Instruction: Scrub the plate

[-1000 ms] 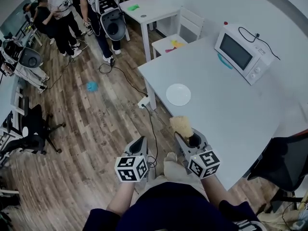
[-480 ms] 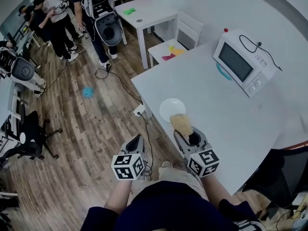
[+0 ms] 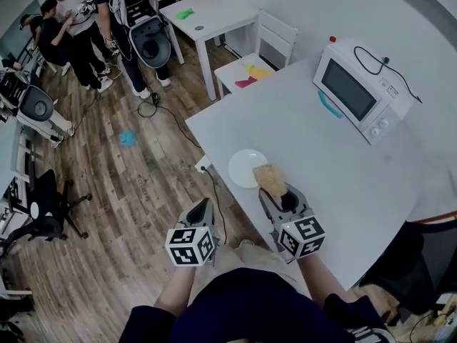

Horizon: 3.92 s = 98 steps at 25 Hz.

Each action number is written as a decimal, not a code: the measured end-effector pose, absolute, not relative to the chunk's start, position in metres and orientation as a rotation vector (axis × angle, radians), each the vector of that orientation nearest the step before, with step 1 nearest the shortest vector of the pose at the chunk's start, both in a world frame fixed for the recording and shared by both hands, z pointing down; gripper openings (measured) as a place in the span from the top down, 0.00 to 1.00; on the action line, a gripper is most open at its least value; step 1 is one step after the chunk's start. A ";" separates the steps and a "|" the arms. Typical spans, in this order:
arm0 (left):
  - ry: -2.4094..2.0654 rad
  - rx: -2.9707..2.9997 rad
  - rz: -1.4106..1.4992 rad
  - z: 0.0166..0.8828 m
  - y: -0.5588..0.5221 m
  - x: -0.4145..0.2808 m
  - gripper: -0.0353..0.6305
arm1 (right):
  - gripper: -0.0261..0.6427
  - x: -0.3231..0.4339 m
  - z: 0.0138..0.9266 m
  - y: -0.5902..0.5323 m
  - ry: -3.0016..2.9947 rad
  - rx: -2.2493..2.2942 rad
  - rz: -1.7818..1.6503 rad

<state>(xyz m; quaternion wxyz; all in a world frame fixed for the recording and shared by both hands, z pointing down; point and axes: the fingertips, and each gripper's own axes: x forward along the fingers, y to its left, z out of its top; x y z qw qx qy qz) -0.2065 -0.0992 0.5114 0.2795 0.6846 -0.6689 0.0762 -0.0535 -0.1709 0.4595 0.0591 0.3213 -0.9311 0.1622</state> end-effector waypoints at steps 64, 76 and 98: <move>-1.172 1.972 0.584 0.660 -0.275 -0.188 0.84 | 0.69 -0.086 0.600 -0.268 -2.428 1.140 0.568; -1.270 2.005 0.526 0.630 -0.260 -0.177 0.87 | 0.69 -0.090 0.623 -0.271 -2.379 1.073 0.511; -1.413 1.954 0.523 0.627 -0.242 -0.182 0.87 | 0.69 -0.109 0.634 -0.163 -2.451 0.691 0.499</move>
